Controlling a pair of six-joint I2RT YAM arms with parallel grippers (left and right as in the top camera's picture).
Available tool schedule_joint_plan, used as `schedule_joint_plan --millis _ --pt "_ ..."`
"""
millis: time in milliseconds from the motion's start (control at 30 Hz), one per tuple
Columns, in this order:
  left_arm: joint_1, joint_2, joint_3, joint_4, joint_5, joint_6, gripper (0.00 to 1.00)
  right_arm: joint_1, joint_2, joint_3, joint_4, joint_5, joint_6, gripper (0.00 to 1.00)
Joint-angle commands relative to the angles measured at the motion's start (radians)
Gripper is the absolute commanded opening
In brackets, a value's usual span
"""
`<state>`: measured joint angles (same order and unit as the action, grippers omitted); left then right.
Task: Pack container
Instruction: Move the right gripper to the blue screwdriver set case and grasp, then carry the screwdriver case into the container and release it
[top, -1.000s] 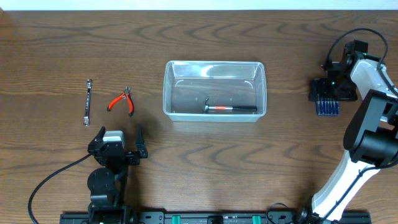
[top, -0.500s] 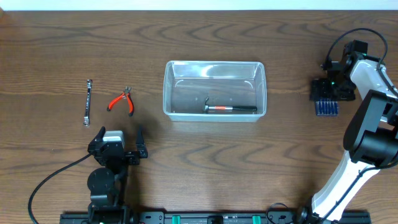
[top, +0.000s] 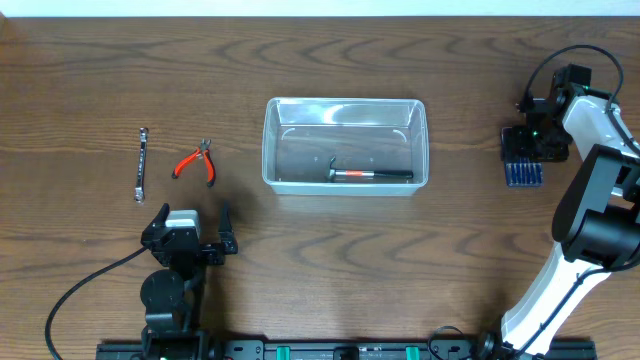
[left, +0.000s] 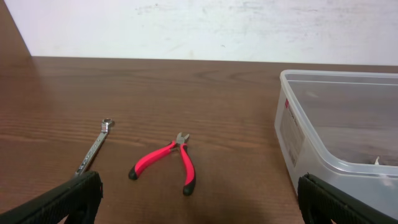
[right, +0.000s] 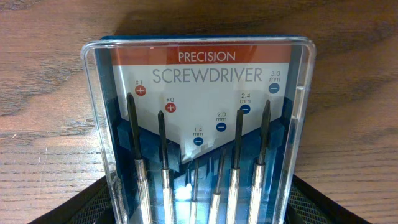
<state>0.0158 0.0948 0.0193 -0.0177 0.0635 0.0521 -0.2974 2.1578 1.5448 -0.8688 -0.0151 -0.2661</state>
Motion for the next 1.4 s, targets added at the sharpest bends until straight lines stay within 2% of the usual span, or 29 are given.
schedule_joint_plan --millis 0,100,367,533,700,933,1100,1367 --pt "0.000 0.001 -0.014 0.000 -0.001 -0.005 0.98 -0.001 0.009 -0.025 -0.003 -0.002 0.008 0.39" --pt "0.000 0.001 -0.014 0.000 -0.001 -0.005 0.98 0.010 0.001 0.004 -0.039 -0.002 0.024 0.01" --pt "0.000 0.001 -0.014 0.000 -0.001 -0.005 0.98 0.122 -0.105 0.291 -0.209 -0.054 0.021 0.01" --pt "0.000 0.001 -0.014 0.000 -0.001 -0.005 0.98 0.311 -0.195 0.457 -0.218 -0.064 -0.091 0.01" --pt "0.000 0.001 -0.014 0.000 -0.001 -0.005 0.98 0.534 -0.194 0.463 -0.219 -0.077 -0.308 0.01" --pt "0.000 0.001 -0.014 0.000 -0.001 -0.005 0.98 0.753 -0.106 0.441 -0.220 -0.098 -0.534 0.01" --pt "0.000 0.001 -0.014 0.000 -0.001 -0.005 0.98 0.810 -0.031 0.441 -0.227 -0.115 -0.621 0.01" --pt "0.000 0.001 -0.014 0.000 -0.001 -0.005 0.98 0.792 0.066 0.441 -0.232 -0.169 -0.678 0.03"
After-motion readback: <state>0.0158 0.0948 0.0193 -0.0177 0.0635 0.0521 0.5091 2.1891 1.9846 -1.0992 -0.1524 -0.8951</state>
